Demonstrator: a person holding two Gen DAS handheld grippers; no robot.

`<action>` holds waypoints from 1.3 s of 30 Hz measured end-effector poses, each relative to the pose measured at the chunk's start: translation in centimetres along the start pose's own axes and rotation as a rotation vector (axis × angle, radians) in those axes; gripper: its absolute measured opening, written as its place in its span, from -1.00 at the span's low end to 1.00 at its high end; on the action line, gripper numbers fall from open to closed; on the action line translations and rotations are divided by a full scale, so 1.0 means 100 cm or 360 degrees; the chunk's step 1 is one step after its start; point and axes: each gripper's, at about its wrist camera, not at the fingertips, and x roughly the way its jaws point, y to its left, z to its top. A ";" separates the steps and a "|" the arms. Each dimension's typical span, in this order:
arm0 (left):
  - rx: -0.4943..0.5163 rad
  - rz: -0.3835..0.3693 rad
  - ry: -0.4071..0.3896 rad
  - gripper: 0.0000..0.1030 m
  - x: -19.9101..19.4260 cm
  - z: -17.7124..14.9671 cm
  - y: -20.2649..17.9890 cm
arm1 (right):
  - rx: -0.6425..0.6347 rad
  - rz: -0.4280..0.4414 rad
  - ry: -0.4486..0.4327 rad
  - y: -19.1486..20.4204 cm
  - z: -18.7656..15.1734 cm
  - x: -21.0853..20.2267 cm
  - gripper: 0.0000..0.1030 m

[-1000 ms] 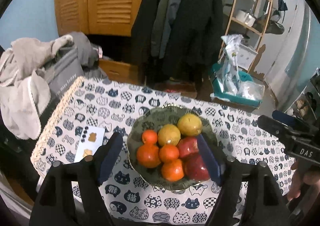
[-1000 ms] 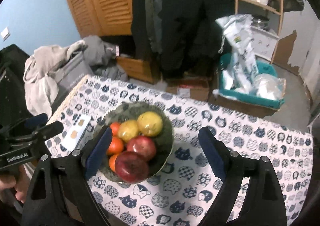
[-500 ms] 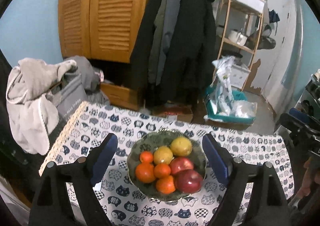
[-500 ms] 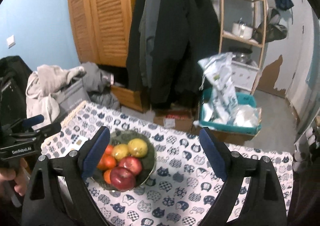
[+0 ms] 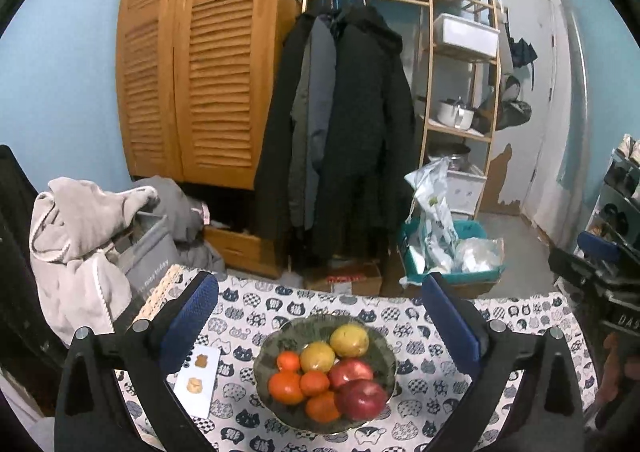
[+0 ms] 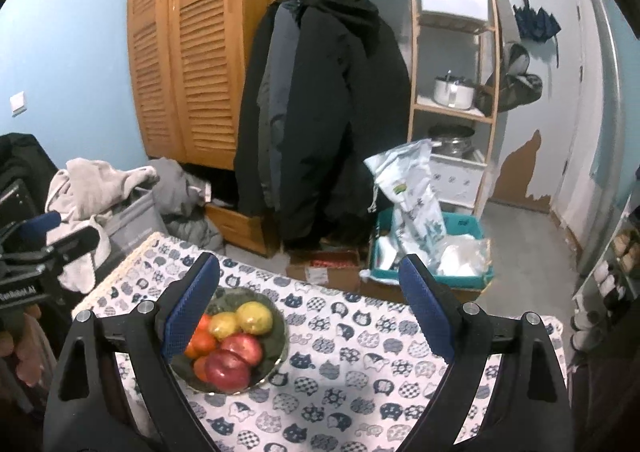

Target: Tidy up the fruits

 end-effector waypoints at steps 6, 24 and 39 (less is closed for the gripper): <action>0.0012 -0.0010 -0.0043 0.99 -0.007 0.004 -0.008 | 0.0009 -0.0046 -0.0027 -0.007 -0.001 -0.006 0.75; 0.0038 0.0019 -0.0001 0.99 -0.001 0.004 -0.016 | 0.0019 -0.0058 -0.0012 -0.016 -0.004 -0.002 0.75; 0.0031 0.0027 0.0018 0.99 0.001 0.004 -0.016 | 0.0016 -0.0058 -0.0009 -0.017 -0.005 -0.002 0.75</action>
